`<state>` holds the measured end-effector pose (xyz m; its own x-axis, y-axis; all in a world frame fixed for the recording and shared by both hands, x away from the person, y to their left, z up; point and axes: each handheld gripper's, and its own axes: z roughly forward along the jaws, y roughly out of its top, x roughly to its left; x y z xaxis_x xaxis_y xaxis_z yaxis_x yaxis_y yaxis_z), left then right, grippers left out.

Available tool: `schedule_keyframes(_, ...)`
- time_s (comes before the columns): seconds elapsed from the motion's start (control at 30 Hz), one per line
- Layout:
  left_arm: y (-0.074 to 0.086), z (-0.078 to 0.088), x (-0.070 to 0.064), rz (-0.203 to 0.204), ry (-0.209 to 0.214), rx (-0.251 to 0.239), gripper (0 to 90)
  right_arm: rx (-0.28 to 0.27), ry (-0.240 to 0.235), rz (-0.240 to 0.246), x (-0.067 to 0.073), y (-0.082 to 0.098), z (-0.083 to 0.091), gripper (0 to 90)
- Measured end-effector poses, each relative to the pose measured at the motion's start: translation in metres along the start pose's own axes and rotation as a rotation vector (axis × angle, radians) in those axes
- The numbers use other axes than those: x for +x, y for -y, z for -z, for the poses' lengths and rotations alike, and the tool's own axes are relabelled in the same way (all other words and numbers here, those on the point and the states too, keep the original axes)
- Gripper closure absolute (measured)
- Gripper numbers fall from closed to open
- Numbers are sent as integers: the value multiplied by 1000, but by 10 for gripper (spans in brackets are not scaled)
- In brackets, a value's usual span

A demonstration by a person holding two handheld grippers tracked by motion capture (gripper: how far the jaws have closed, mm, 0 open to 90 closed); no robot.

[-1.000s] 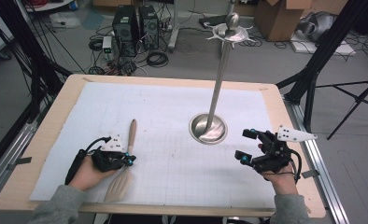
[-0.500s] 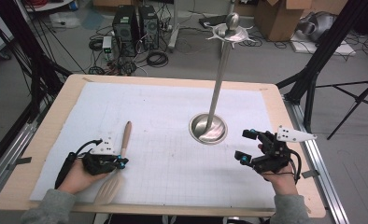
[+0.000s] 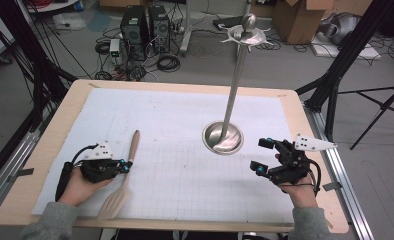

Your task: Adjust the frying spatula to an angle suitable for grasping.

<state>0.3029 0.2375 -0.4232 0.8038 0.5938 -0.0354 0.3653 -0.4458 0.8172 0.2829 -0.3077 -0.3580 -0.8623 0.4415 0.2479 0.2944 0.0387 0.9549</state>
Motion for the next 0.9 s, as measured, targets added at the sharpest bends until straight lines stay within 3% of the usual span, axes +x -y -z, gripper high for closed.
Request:
schedule_keyframes(0.17, 6, 0, 15, 55, -58, -13, 900, 7, 2, -1, 1, 0, -1, 26)
schedule_keyframes(0.33, 10, -7, 27, 102, -92, 11, 900, 10, 3, -5, 1, 0, 0, 25)
schedule_keyframes(0.47, 11, -14, 31, 126, -95, 58, 900, 8, 9, -7, 1, 1, 2, 25)
schedule_keyframes(0.9, -2, -31, 34, 105, -80, 108, 900, 27, 22, -10, 1, 5, 2, 25)
